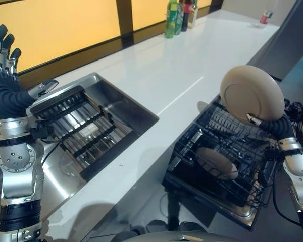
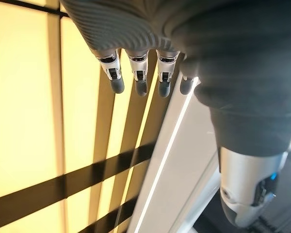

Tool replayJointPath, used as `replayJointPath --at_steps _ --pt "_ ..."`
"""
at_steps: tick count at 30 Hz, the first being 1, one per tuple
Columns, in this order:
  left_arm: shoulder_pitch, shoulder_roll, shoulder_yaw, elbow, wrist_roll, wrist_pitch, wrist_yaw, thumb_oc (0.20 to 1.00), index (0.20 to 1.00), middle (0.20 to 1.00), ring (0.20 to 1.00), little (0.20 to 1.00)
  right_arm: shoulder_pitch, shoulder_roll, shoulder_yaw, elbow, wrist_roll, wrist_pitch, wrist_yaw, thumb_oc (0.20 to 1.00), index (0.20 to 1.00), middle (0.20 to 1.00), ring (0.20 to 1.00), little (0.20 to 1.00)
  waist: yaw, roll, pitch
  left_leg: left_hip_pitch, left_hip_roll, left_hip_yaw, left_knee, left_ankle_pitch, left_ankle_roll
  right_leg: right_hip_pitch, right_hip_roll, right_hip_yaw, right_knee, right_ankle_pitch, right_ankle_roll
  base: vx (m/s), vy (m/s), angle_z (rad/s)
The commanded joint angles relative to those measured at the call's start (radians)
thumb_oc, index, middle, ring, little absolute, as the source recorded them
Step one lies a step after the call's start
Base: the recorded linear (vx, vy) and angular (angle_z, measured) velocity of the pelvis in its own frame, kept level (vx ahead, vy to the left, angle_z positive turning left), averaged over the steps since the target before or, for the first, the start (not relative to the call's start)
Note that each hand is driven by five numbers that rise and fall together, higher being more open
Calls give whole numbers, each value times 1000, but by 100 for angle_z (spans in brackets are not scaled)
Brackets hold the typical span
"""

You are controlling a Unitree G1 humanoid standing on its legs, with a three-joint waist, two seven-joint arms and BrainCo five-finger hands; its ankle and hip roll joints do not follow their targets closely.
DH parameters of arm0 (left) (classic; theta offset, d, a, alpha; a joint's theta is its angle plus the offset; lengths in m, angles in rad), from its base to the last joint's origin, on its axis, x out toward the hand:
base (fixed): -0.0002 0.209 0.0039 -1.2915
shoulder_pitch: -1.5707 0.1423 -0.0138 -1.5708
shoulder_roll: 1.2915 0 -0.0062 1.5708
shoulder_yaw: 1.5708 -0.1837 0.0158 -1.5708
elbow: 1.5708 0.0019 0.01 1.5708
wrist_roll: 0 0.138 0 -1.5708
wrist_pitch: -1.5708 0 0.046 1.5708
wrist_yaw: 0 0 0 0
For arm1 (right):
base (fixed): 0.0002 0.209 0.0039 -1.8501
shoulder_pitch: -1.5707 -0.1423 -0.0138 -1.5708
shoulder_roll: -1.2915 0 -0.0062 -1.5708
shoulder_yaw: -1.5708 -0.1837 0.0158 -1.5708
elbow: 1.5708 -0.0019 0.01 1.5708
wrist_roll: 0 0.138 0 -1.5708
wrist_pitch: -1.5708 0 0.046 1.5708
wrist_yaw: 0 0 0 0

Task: Pick up plates and place into dishwasher.

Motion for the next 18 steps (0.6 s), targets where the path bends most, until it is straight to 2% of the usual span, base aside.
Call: replayJointPath --at_steps 1,4,7,13,18 --pt "-69 51 -45 40 -3 26 52 1000 1000 1000 1000 1000 -47 3 -20 -3 -43 -10 -54 200 200 200 200 200 -45 -5 -21 -64 -18 -56 55 -39 21 -64 -96 139 2 79 149 76 -252 16" --pt "-46 49 -42 29 15 49 49 1000 1000 1000 1000 1000 -24 -8 -39 27 -44 -1 -48 200 200 200 200 200 -39 -12 -14 -90 -1 -55 93 -42 8 -43 -88 122 -18 62 149 80 -275 10" --pt "-2 61 -14 13 -7 68 44 1000 1000 1000 1000 1000 -9 -27 -47 33 -34 36 -50 200 200 200 200 200 -29 -12 -6 -99 23 -56 102 -34 -6 -25 -72 106 -28 46 133 93 -241 3" --pt "8 59 -5 41 -50 106 73 1000 1000 1000 1000 1000 -32 -30 -2 68 -89 52 -94 200 200 200 200 200 -24 13 23 -160 56 -61 115 -5 -33 -39 -53 87 -34 25 104 -8 -156 8" --pt "-15 77 -42 34 -60 87 137 1000 1000 1000 1000 1000 -112 -105 52 130 -194 76 -154 200 200 200 200 200 -24 41 108 -268 64 -82 156 27 -56 -117 -47 66 8 12 82 -162 -101 4"
